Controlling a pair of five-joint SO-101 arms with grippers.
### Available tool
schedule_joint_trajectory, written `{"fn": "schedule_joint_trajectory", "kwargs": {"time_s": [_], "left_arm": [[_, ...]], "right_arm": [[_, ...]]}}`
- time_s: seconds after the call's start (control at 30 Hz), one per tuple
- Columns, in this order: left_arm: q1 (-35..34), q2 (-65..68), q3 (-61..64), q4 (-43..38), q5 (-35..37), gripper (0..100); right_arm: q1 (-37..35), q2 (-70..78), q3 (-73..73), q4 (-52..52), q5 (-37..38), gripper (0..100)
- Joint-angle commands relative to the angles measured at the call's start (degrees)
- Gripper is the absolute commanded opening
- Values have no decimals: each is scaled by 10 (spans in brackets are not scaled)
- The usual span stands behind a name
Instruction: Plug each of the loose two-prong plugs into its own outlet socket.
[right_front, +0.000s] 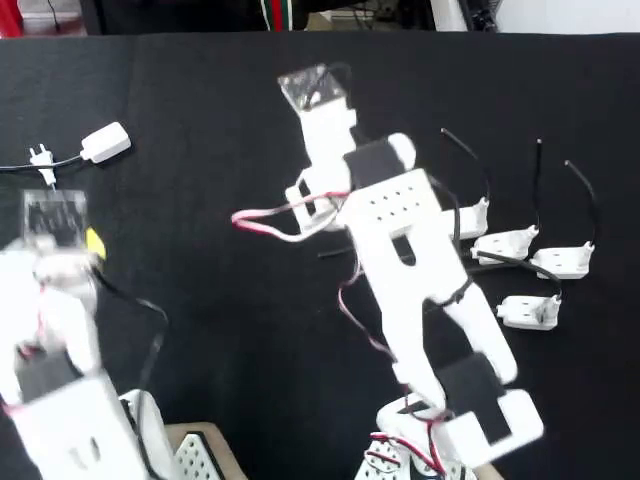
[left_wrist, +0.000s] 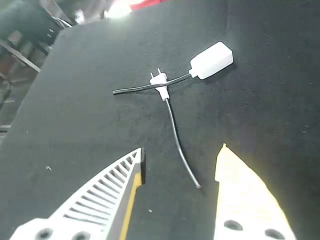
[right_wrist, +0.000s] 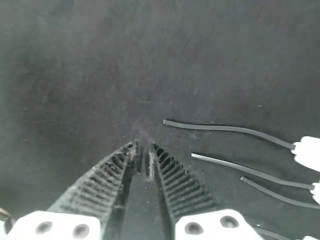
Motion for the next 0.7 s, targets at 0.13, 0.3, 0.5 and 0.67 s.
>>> {"fn": "schedule_joint_trajectory", "kwargs": {"time_s": [0.13, 0.3, 0.5, 0.67], "left_arm": [[58, 480, -407, 41, -104, 238], [95, 705, -685, 121, -132, 239], [107, 961, -1037, 233, -237, 242], [104, 1168, -1310, 304, -328, 244]], "right_arm": [[6, -182, 244, -149, 11, 12], [-1, -225, 340, -236, 13, 12], [-3, -196, 358, -261, 14, 12], [-4, -148, 337, -261, 14, 12]]}}
